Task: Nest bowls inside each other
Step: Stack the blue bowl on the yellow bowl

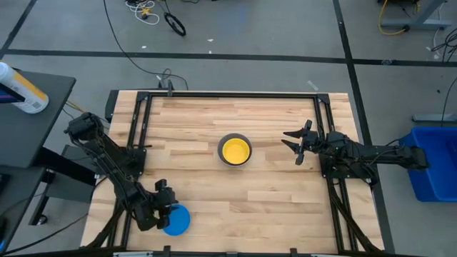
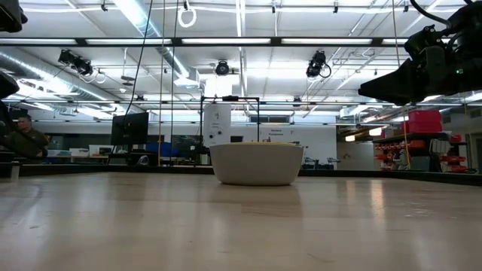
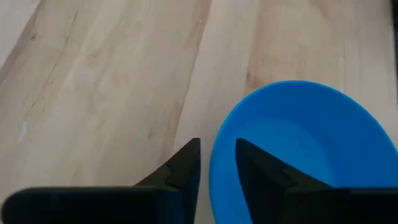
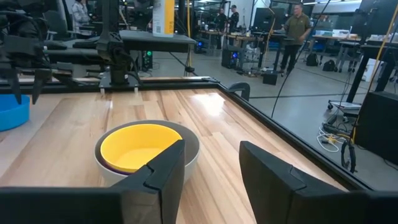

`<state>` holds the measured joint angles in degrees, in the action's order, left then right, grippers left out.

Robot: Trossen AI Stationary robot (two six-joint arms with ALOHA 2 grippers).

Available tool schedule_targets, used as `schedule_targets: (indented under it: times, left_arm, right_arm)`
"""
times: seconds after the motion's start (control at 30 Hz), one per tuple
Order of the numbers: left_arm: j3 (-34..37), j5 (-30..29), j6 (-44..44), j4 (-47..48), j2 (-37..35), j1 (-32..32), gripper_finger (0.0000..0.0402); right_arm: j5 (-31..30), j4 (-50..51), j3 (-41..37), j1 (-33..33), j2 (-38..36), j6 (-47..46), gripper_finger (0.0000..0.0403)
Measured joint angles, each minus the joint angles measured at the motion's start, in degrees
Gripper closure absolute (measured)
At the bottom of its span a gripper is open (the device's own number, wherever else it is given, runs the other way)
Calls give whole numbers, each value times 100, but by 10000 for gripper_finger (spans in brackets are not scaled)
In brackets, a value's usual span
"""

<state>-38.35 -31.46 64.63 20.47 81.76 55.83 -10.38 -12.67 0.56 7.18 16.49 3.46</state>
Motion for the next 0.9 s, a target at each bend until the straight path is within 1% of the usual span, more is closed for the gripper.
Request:
schedule_targets:
  times: [0.1, 0.23, 0.4, 0.57, 0.67, 0.77, 0.9]
  left_arm:
    - [0, 1, -83, -73, 1, 0, 312]
    - [0, 56, -86, -63, 0, 0, 321]
    - [7, 148, -95, -62, 167, -17, 322]
    - [13, 532, -108, -222, 608, -148, 312]
    - [13, 689, -248, -431, 756, -230, 309]
    - [9, 758, -380, -495, 725, -286, 313]
    - [-35, 669, -604, -501, 577, -310, 325]
  right_arm:
    - [1, 0, 0, 0, 0, -1, 243]
    - [1, 0, 0, 0, 0, 0, 247]
    - [1, 2, 0, 0, 0, -2, 249]
    - [-1, -1, 0, 2, -1, -1, 245]
    - [0, 0, 0, 1, 0, 0, 242]
    - [1, 2, 0, 2, 0, 0, 240]
    - [1, 1, 0, 0, 0, -1, 243]
